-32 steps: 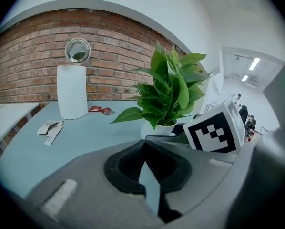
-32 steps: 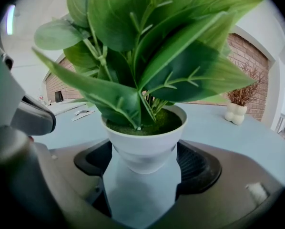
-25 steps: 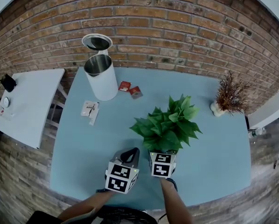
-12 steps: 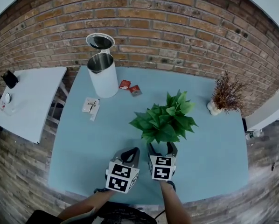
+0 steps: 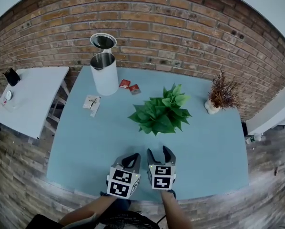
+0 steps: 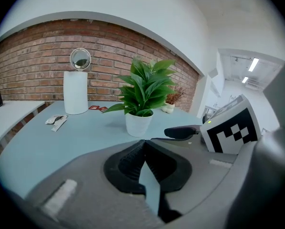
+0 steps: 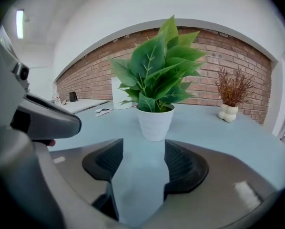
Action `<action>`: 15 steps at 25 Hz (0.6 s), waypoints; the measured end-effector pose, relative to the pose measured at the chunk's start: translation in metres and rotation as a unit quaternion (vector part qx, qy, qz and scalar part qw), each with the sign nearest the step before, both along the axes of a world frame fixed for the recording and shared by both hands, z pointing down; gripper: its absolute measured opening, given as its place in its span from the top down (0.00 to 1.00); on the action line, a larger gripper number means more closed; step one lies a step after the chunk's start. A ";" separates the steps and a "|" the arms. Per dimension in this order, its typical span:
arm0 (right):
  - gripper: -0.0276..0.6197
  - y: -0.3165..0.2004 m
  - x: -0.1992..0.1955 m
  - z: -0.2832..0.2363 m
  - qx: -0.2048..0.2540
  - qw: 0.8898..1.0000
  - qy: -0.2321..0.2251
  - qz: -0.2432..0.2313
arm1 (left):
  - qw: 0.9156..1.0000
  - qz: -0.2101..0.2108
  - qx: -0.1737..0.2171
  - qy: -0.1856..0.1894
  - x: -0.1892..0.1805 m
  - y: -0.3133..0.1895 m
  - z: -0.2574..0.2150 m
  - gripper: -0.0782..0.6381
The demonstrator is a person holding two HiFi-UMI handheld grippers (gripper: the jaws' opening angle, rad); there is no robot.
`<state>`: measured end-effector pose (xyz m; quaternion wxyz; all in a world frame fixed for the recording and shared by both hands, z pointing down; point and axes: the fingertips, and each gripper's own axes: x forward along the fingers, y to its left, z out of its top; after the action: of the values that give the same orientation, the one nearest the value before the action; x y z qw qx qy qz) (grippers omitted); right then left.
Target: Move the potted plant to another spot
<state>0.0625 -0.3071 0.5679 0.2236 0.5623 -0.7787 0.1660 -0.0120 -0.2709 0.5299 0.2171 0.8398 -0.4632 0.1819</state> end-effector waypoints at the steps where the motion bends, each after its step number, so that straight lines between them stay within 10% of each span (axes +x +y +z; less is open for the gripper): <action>1: 0.54 0.005 0.001 -0.002 0.001 1.000 -0.001 -0.001 | 1.000 0.000 0.002 0.001 0.002 0.004 -0.001 0.89; 15: 0.72 0.073 0.006 -0.041 0.045 0.999 -0.027 -0.009 | 1.000 -0.008 0.029 0.002 0.014 0.057 -0.017 0.89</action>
<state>0.0688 -0.2345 0.5269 0.1779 0.5605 -0.7960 0.1437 0.0021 -0.2141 0.5127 0.1950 0.8424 -0.4744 0.1651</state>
